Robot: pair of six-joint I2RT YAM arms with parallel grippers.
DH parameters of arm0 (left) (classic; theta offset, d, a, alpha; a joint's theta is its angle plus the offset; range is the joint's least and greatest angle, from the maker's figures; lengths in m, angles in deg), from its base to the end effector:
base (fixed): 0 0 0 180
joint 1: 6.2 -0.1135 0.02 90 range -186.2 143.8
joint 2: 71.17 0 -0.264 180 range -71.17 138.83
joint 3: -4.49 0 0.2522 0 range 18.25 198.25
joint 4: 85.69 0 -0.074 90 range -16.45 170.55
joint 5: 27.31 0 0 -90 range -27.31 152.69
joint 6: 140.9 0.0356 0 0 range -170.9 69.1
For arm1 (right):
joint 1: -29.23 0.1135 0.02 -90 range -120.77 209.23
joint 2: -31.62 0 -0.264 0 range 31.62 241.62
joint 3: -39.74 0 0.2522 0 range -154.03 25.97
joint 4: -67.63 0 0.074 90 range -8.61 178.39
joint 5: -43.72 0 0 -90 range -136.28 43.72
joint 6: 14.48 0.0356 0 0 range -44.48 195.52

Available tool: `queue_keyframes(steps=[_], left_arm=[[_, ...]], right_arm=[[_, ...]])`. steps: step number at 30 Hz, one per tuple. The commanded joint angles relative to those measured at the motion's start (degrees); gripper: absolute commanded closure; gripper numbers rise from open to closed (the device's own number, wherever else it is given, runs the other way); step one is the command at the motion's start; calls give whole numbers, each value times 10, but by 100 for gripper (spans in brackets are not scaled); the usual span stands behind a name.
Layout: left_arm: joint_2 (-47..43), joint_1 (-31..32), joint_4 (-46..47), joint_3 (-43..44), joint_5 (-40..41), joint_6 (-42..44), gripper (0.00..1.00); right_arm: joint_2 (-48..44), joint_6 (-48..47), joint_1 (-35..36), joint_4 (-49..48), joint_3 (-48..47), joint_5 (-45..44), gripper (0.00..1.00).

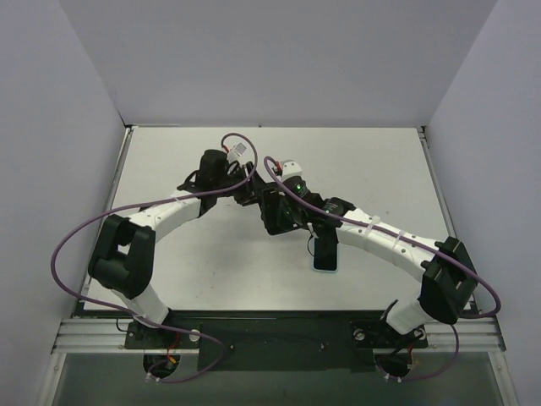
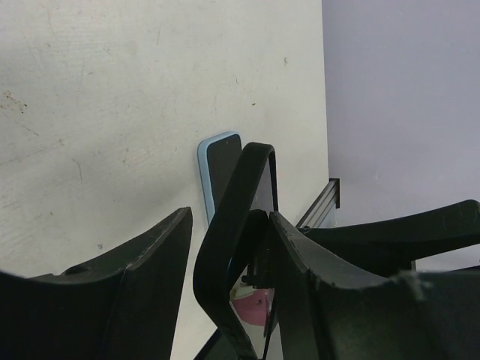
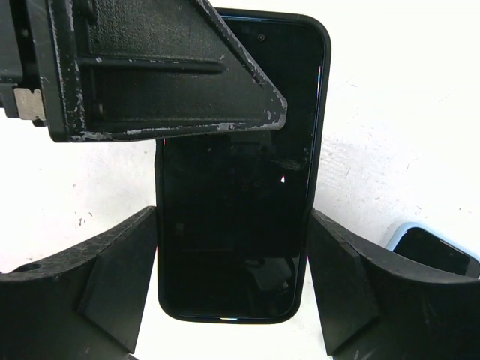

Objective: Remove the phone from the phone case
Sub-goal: Pick up the phone at the center of the board.

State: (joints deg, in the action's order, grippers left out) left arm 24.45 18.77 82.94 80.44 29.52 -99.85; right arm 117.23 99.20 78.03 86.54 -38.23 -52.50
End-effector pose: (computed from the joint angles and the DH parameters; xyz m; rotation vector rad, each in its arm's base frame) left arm 0.3293 -0.1748 0.2378 -0.0989 2.3287 -1.3282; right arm 0.2319 0.2590 0.2943 -0.3877 2.0644 0.6752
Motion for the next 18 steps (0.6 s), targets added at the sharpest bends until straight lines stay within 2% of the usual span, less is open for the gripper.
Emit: queue_keyframes(steps=[1, 2, 3, 4, 8, 9, 10, 11, 12, 15, 18], left_arm=[[-6, -4, 35, 22, -30, 1, 48], [-6, -6, 42, 20, -43, -4, 57], [-6, -8, 54, 18, -54, -5, 60], [-5, -9, 63, 16, -62, -9, 70], [-9, -11, 76, 21, -85, 6, 95], [-12, -13, 68, 24, -78, 10, 99], [-23, -15, 63, 26, -72, 23, 100], [-39, -19, 43, 33, -53, 32, 100], [-47, -22, 27, 37, -39, 57, 100], [-89, -31, -23, 70, 18, 100, 100], [-108, -47, -7, 85, 0, 106, 100]], right_arm=[[-11, -14, 1, -40, -36, -21, 100], [-10, -15, 1, -39, -36, -20, 100], [-10, -18, 1, -38, -36, -20, 100], [-9, -20, 1, -38, -36, -22, 100], [-8, -28, -3, -3, -50, -15, 100], [-12, -23, -2, 8, -49, -7, 80], [-28, -20, -2, 14, -43, 0, 67], [-37, -15, -3, 23, -37, 14, 8], [-56, -13, -3, 28, -24, 21, 1], [-117, 14, -20, 36, 9, 54, 1], [-152, 38, -79, 30, 42, 153, 2]])
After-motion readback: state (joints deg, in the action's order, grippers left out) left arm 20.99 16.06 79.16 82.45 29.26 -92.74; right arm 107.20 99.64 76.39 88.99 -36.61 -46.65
